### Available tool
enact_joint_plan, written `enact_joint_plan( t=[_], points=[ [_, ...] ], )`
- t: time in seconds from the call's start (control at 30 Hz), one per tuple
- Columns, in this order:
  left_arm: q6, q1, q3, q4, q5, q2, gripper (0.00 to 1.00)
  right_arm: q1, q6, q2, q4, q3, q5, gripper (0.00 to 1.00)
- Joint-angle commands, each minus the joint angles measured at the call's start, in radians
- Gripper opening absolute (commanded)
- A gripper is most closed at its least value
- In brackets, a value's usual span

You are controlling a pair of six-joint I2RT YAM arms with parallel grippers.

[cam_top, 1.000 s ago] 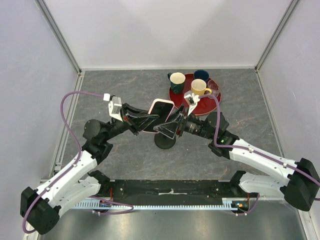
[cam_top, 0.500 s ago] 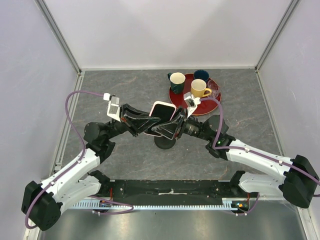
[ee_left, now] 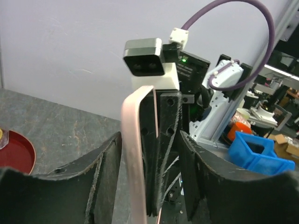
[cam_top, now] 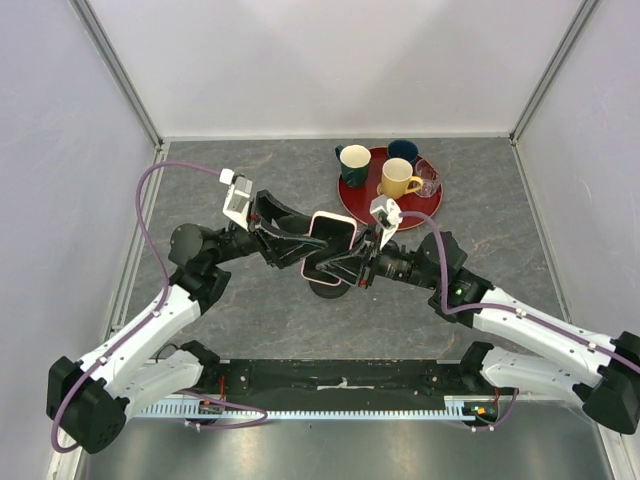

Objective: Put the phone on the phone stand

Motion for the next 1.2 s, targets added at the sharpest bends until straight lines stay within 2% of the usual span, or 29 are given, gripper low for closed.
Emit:
enact_joint_plan(
  t=[0.0,0.13,0.27,0.43,0.53,0.67,0.77,1.07,1.1,1.17],
  points=[
    [0.078,0.006,0.078,-0.057,0.146,0.011,0.58,0.002,-0.180,-0.047,-0.243,0.134,-0.017,0.00],
    [0.141,0.006,0.113,-0.127,0.233,0.021,0.58,-0.003,-0.261,-0.051,-0.401,0.195,-0.069,0.00],
    [0.221,0.006,0.148,-0.221,0.285,0.041,0.59,-0.008,-0.300,-0.044,-0.478,0.229,-0.095,0.00],
    [0.216,0.006,0.187,-0.269,0.336,0.076,0.59,-0.008,-0.363,-0.023,-0.608,0.293,-0.109,0.00],
    [0.206,0.006,0.211,-0.292,0.377,0.110,0.57,-0.008,-0.389,-0.029,-0.639,0.306,-0.096,0.00],
    [0.204,0.006,0.231,-0.315,0.399,0.136,0.47,-0.008,-0.407,-0.028,-0.661,0.320,-0.098,0.00],
    [0.204,0.006,0.234,-0.318,0.404,0.146,0.43,-0.008,-0.418,-0.015,-0.685,0.329,-0.097,0.00],
    [0.204,0.006,0.239,-0.321,0.419,0.153,0.44,-0.006,-0.435,0.005,-0.696,0.346,-0.097,0.00],
    [0.203,0.004,0.240,-0.321,0.420,0.152,0.43,-0.006,-0.435,0.005,-0.696,0.346,-0.092,0.00],
    [0.201,0.004,0.242,-0.321,0.422,0.156,0.33,-0.006,-0.435,0.006,-0.696,0.346,-0.094,0.00]
  ],
)
